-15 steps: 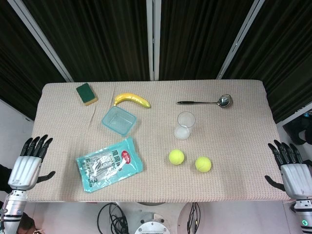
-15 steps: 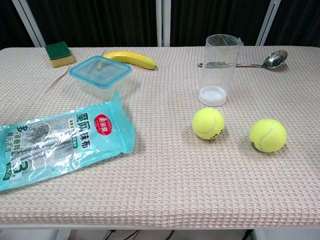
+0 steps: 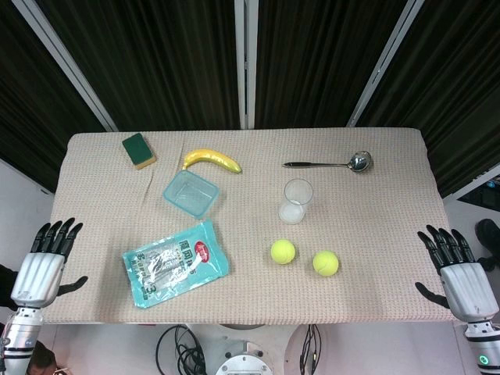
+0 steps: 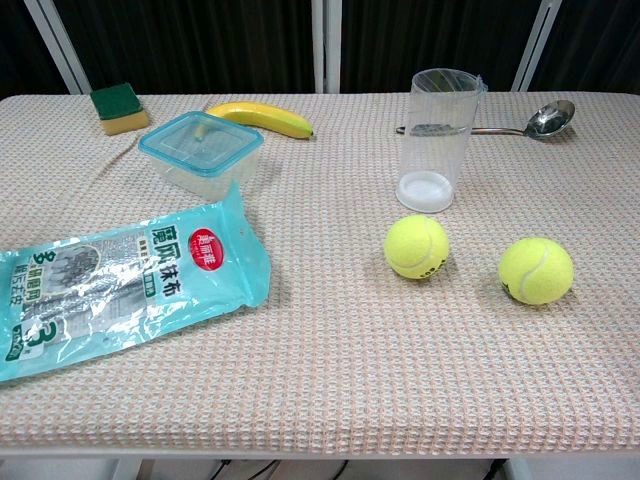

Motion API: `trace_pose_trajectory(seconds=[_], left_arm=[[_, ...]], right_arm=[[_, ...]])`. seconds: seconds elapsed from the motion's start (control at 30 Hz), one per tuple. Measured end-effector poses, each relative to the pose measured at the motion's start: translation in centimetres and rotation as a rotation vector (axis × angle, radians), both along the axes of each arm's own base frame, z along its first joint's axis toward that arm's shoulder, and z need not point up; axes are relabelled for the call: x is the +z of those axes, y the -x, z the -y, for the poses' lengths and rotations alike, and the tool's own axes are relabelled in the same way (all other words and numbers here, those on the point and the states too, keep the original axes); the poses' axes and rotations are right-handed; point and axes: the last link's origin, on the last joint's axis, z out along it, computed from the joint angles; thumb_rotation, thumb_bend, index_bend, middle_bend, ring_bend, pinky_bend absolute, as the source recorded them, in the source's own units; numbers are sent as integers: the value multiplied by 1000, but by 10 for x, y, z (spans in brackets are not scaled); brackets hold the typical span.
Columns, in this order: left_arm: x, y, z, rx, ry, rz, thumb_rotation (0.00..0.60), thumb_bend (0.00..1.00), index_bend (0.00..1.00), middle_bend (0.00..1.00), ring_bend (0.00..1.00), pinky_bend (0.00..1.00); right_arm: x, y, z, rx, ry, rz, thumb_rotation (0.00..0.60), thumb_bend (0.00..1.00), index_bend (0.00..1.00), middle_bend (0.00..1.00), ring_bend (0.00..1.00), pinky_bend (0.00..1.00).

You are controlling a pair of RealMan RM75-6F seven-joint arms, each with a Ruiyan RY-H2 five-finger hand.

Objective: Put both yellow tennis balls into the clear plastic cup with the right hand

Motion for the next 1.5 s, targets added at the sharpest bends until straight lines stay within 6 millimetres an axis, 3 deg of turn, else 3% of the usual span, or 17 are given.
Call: trace_pose_trajectory(seconds=[0.23, 0.73, 0.87, 1.0, 1.17, 1.3, 1.5], left_arm=[[-5, 4, 0, 2, 3, -1, 600, 0, 0, 0, 0, 0], [-5, 15, 7, 41, -10, -14, 600, 0, 0, 0, 0, 0], [-4, 18, 8, 54, -15, -44, 600, 0, 0, 0, 0, 0], [-3, 20, 9, 61, -17, -55, 600, 0, 0, 0, 0, 0], [-2, 23, 9, 69, -18, -63, 600, 0, 0, 0, 0, 0], [-1, 23, 10, 67, -21, -58, 600, 0, 0, 0, 0, 0], [0, 25, 11, 71, -16, -50, 600, 0, 0, 0, 0, 0]], right_arm=[[-28, -8, 7, -3, -153, -48, 600, 88, 0, 0, 0, 0], [-116, -40, 44, 69, -365, -73, 600, 176, 0, 15, 0, 61], [-128, -49, 55, 67, -361, -51, 600, 177, 0, 78, 14, 147], [-141, -55, 60, 62, -379, -44, 600, 181, 41, 149, 121, 239], [-156, -60, 65, 58, -404, -59, 600, 189, 63, 158, 149, 271], [-163, -63, 69, 58, -410, -74, 600, 213, 168, 250, 257, 379], [-167, -65, 71, 54, -384, -93, 600, 323, 528, 493, 495, 621]])
